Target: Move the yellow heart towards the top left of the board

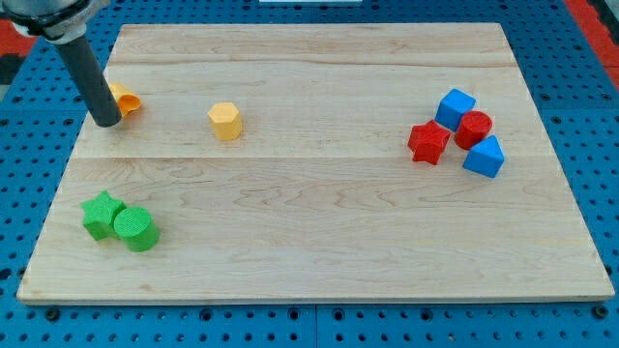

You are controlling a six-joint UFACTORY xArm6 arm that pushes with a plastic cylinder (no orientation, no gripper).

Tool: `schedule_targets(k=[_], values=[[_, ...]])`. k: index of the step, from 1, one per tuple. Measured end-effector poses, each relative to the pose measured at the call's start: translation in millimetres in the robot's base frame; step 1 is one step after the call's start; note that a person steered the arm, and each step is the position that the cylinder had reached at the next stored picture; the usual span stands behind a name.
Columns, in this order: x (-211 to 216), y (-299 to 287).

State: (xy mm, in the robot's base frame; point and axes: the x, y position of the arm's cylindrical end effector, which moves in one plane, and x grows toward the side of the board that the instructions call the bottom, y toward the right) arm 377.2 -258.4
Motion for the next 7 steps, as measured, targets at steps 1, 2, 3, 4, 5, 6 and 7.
schedule_targets(k=[1,2,3,4,5,6,7], values=[[-26.9,-7.7],[-44.5,-7.4],[-62.1,-7.4],[-90.9,-7.6],[-93.9,-0.7],[-75.5,1.8],[-77.6,20.2]])
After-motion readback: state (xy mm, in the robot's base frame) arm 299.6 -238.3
